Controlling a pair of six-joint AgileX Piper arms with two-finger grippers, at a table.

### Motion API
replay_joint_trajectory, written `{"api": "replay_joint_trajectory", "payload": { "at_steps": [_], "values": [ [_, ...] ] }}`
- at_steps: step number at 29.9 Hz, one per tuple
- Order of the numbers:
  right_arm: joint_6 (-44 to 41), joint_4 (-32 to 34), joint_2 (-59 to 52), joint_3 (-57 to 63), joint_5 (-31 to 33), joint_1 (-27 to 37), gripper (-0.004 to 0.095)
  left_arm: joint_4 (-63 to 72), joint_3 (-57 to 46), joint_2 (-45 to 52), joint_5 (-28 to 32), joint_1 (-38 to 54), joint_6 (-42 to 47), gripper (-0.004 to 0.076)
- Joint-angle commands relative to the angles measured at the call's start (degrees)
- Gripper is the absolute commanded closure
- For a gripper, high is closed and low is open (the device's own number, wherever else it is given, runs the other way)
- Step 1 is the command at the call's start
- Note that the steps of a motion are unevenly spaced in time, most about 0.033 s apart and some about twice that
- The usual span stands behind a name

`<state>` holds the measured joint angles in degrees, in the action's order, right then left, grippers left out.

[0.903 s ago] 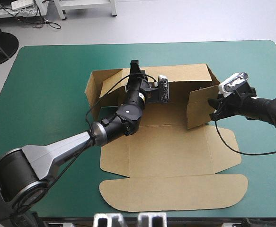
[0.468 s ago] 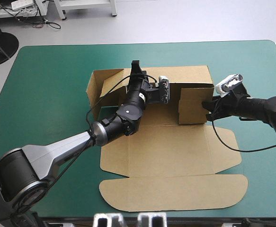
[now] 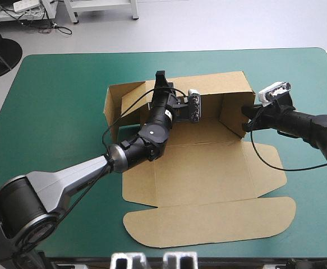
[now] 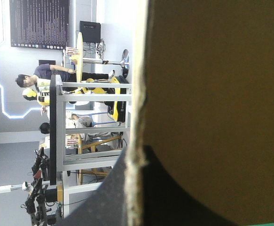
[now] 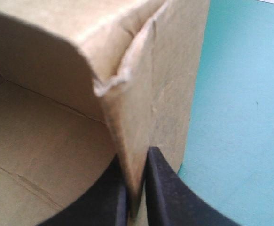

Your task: Fold the box

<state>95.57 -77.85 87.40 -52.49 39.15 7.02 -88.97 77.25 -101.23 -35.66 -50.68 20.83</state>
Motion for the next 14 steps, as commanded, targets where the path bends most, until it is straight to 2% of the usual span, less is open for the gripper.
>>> {"api": "replay_joint_trajectory", "payload": {
  "at_steps": [1, 6, 8, 11, 14],
  "values": [
    [0.6, -4.0, -1.9, -1.4, 3.2, 0.1, 0.0919, -3.3, 1.6, 2.9, 0.9, -0.3, 1.0, 0.0733],
    [0.6, -4.0, -1.9, -1.4, 3.2, 0.1, 0.0919, -3.3, 1.6, 2.9, -0.4, -0.3, 1.0, 0.0732],
    [0.6, -3.8, -1.9, -1.4, 3.4, 0.1, 0.0919, -4.5, 1.6, 2.9, -0.7, -0.3, 1.0, 0.0706],
    [0.6, -2.7, -1.9, -1.4, 3.8, 0.1, 0.0917, -7.4, 1.6, 2.9, -0.7, -0.3, 1.0, 0.0598],
    [0.6, -1.6, -1.9, -1.4, 4.4, 0.1, 0.0917, -10.8, 1.6, 2.9, -0.7, -0.3, 1.0, 0.0436]
  ]
}}
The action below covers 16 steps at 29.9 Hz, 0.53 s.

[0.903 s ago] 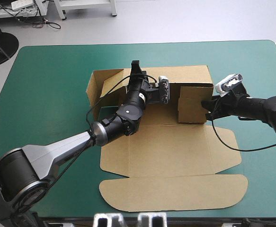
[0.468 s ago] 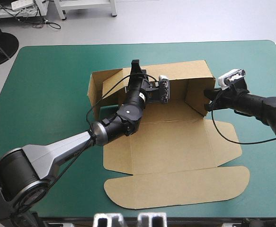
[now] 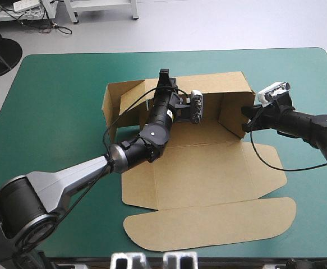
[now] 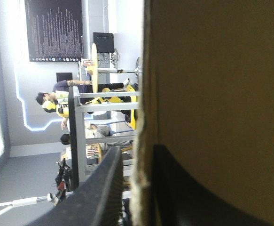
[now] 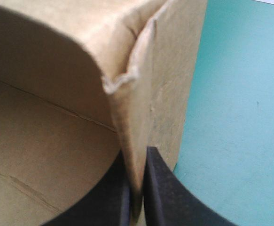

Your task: Fold the box

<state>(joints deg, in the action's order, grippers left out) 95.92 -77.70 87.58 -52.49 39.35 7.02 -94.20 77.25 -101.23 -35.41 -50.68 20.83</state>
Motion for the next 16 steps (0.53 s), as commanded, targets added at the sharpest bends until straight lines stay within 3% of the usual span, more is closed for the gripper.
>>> {"api": "replay_joint_trajectory", "payload": {
  "at_steps": [1, 4, 16],
  "values": [
    [0.3, -1.4, -2.1, -1.4, 4.2, 0.1, 0.0917, -6.3, 1.6, 2.9, -0.8, -0.3, 1.2, 0.0366],
    [0.0, -1.3, -2.1, -1.4, 4.2, 0.1, 0.0917, -7.3, 1.6, 2.9, -0.7, -0.3, 2.4, 0.0274],
    [-2.9, -1.2, -2.1, -1.4, 3.6, 0.1, 0.0917, -11.2, 1.6, 2.9, -2.5, -7.3, 5.9, 0.0272]
  ]
}}
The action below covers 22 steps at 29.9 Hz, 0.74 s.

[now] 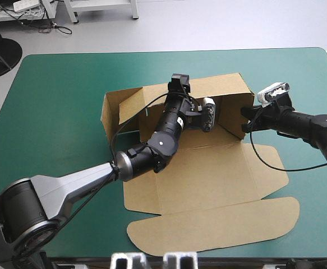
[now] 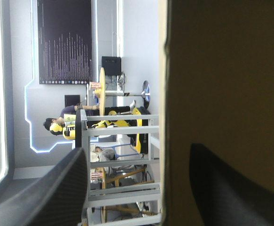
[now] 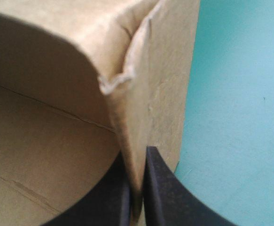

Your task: Fold the box

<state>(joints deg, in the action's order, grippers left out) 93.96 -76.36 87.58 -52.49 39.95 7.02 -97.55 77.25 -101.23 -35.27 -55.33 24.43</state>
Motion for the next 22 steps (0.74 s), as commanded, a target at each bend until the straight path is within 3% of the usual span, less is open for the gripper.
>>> {"api": "replay_joint_trajectory", "payload": {
  "at_steps": [1, 11, 14, 17, 22],
  "values": [
    [-1.2, -2.4, -2.1, -1.4, 3.0, 0.1, 0.0917, -7.9, 1.6, 2.9, -3.3, -3.5, 2.6, 0.0276],
    [-3.7, -1.1, -2.2, -1.4, 3.0, 0.1, 0.0916, -7.8, 1.6, 6.1, -7.3, -12.2, 6.4, 0.0405],
    [-3.9, -1.1, -2.3, -1.4, 3.2, 0.1, 0.0917, -7.8, 1.9, 8.5, -7.6, -12.5, 7.0, 0.0527],
    [-5.3, -1.1, -2.3, -1.4, 3.2, 0.1, 0.0916, -7.8, 3.6, 10.7, -9.3, -12.1, 7.0, 0.0714],
    [-7.4, -0.7, -2.4, -2.2, 3.7, -0.3, 0.0908, -4.7, 8.6, 13.9, -10.0, -9.1, 7.0, 0.0727]
  ]
}}
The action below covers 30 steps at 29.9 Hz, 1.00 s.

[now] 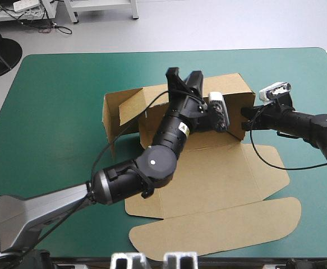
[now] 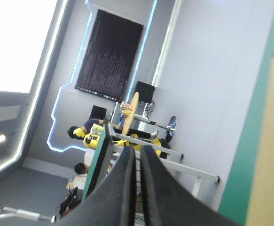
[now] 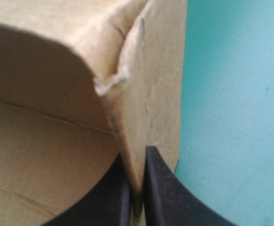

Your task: Fold the box

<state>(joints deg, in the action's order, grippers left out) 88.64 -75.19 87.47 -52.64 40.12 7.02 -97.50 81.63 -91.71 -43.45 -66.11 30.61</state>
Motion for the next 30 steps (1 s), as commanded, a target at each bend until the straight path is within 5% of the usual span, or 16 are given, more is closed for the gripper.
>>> {"api": "replay_joint_trajectory", "payload": {
  "at_steps": [1, 5, 17, 30],
  "values": [
    [-2.6, -1.8, -2.6, -2.2, 3.3, -0.5, 0.0908, -2.6, 5.1, 4.8, -1.5, 2.6, 0.8, 0.0727],
    [-6.5, 0.2, -4.0, -3.2, 2.3, -1.4, 0.0908, 8.0, 8.7, 7.0, 1.0, 8.9, 0.1, 0.0727],
    [-34.0, 20.4, -5.0, -12.9, 2.0, -6.7, 0.0908, 40.7, 11.4, 12.9, 1.3, 32.7, -6.7, 0.0727],
    [-61.2, 40.6, -5.0, -25.9, 14.9, -9.7, 0.0908, 74.2, 11.4, 13.4, -6.5, 54.6, -22.2, 0.0727]
  ]
}}
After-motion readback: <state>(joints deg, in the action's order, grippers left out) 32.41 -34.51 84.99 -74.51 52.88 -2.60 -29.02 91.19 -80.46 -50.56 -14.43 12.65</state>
